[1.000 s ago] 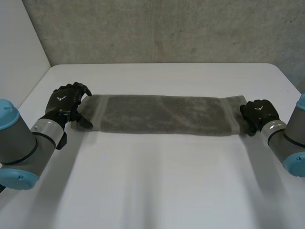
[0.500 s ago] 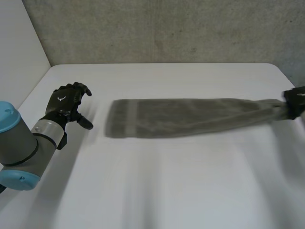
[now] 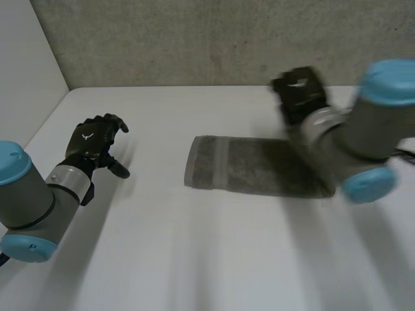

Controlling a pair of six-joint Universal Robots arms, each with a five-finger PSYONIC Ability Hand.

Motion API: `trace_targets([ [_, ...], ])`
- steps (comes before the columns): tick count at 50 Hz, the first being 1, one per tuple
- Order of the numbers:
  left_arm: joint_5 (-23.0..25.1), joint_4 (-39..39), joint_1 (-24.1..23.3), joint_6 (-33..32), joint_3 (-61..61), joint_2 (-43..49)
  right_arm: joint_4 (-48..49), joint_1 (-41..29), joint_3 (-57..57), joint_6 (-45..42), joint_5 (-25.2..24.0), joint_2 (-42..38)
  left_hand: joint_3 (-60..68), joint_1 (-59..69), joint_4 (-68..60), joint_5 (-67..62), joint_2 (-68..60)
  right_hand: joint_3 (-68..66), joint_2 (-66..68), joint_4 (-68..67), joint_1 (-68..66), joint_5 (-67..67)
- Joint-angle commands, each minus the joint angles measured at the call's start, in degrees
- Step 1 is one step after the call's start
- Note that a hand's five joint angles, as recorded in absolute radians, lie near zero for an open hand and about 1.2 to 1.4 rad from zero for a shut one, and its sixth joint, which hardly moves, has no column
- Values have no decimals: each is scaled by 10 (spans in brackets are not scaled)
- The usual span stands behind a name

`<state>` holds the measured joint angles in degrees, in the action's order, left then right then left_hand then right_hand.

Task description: Fold the towel.

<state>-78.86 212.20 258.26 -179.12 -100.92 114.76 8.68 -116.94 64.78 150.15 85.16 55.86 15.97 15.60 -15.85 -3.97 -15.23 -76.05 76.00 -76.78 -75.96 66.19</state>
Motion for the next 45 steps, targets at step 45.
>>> trace_targets([
  [45,3,22,-35,-4,-6,9,94,135,313,103,-76,43,-42,-39,41,22,35,392,-392,400,391,-394],
])
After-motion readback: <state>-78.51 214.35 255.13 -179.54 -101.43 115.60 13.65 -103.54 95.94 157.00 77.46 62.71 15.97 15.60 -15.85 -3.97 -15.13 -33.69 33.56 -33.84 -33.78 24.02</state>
